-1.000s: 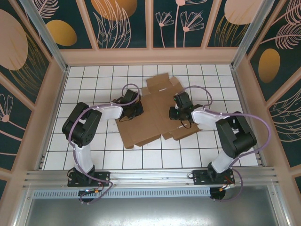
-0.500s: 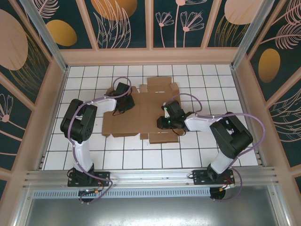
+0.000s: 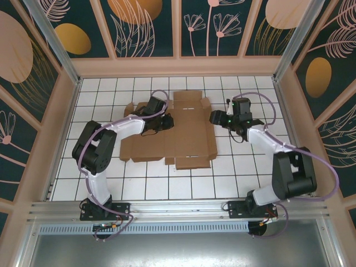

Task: Fold the paper box

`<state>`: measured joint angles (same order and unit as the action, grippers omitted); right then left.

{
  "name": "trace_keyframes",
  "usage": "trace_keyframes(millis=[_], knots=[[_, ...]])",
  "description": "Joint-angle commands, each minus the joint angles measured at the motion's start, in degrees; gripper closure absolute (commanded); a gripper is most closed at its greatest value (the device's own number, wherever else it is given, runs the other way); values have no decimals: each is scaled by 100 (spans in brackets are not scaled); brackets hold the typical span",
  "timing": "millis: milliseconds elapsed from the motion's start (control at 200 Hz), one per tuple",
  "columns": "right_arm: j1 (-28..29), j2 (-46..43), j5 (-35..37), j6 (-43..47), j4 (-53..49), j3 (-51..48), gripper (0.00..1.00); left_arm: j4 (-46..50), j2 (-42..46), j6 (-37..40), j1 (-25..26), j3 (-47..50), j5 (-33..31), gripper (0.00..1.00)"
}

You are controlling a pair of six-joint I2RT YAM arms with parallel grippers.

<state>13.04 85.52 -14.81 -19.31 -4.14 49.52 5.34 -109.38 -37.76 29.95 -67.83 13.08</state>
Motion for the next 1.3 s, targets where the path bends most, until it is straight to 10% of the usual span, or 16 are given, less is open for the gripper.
trace_keyframes(millis=[0, 270, 425, 666, 951, 1296], knots=[[-73, 562, -879, 374, -195, 205, 31, -295, -226, -31, -71, 224, 335, 92], [-73, 1455, -975, 559, -232, 507, 39, -499, -512, -280, -109, 428, 458, 99], [-47, 1739, -1070, 577, -244, 613, 63, -508, -573, -320, -139, 506, 433, 100], [805, 1686, 1497, 867, -1334, 1269, 94, -500, -608, -338, -139, 501, 453, 100], [2284, 2699, 3952, 794, -2439, 2066, 87, -495, -782, -374, -141, 429, 571, 100], [2335, 2080, 3981, 917, -1927, 1838, 72, -359, -660, -337, -150, 411, 485, 100]])
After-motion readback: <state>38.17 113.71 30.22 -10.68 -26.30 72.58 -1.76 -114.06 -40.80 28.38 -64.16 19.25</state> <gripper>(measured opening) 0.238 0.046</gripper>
